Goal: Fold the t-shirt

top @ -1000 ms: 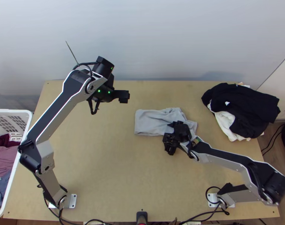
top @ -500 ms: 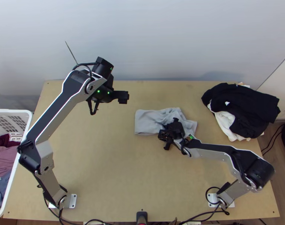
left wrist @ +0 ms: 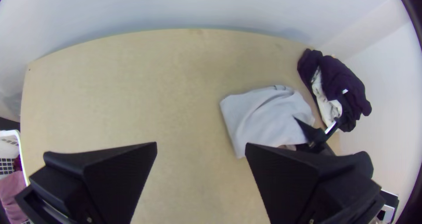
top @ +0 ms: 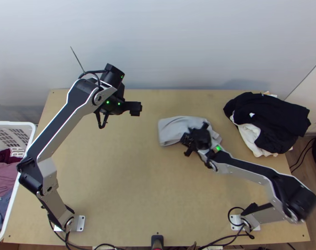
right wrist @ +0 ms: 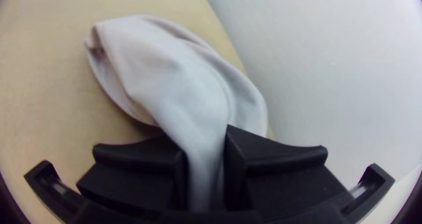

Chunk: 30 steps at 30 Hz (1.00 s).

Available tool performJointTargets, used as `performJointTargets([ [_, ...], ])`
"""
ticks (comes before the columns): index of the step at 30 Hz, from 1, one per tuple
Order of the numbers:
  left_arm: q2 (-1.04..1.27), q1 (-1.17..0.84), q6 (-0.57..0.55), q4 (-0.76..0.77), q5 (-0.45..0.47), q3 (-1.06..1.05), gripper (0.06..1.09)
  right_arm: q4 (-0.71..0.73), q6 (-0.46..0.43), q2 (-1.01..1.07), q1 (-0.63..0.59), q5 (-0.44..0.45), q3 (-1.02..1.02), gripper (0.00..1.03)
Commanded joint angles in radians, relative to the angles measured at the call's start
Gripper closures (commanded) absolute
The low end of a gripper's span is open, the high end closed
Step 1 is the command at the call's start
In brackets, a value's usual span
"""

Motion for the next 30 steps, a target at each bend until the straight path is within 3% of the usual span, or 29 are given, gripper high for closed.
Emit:
performJointTargets([
  [1, -0.030, 0.011, -0.002, -0.001, -0.001, -0.020, 0.11, -0.003, 0.016, -0.157, -0.058, 0.035, 0.031, 1.00],
  [7, -0.071, 0.034, -0.004, -0.001, -0.005, -0.060, 0.11, -0.026, 0.042, -0.263, -0.201, 0.035, 0.077, 1.00],
  [16, -0.127, 0.051, -0.004, -0.001, -0.019, -0.140, 0.11, -0.188, 0.118, -0.403, -0.442, 0.020, 0.272, 1.00],
  [21, -0.147, 0.052, -0.004, -0.001, -0.025, -0.175, 0.11, -0.250, 0.139, -0.433, -0.628, -0.060, 0.395, 1.00],
  [30, -0.197, 0.057, -0.005, 0.027, -0.027, -0.312, 0.11, -0.263, 0.208, -0.303, -1.092, -0.310, 0.577, 1.00],
])
